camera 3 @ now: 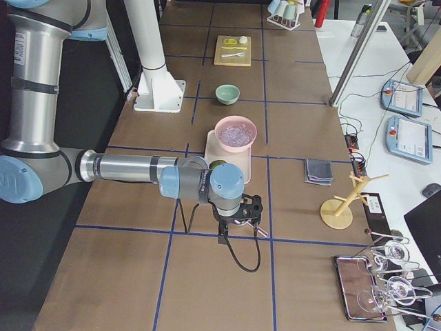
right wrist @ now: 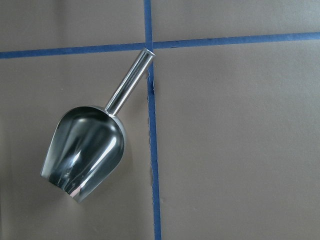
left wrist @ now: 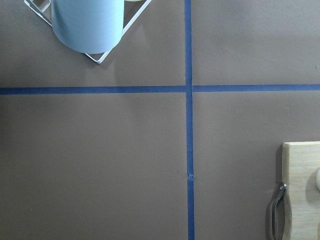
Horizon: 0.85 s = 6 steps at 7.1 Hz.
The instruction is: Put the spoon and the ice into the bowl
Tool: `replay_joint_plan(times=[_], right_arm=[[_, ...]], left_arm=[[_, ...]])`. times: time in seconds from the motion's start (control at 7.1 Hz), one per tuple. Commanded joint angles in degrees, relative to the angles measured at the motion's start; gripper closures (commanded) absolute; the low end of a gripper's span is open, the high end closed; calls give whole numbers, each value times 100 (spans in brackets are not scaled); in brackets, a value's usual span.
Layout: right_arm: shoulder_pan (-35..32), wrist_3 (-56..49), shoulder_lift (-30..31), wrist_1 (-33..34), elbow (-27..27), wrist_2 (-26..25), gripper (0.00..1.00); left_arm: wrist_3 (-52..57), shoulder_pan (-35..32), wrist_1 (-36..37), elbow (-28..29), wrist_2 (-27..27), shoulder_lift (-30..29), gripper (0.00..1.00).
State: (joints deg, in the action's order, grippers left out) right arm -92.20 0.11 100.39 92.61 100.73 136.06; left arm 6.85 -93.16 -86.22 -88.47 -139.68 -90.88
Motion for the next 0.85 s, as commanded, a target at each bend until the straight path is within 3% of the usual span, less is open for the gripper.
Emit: replay_joint_plan(times=[0.0, 0.7], right_arm=[[0, 33, -10, -15, 17, 9, 0], [0, 68, -72, -6, 34, 9, 0]], left_arm=[[0, 0, 0, -4, 2, 9, 0], [9, 18, -18, 40, 46, -18, 0]])
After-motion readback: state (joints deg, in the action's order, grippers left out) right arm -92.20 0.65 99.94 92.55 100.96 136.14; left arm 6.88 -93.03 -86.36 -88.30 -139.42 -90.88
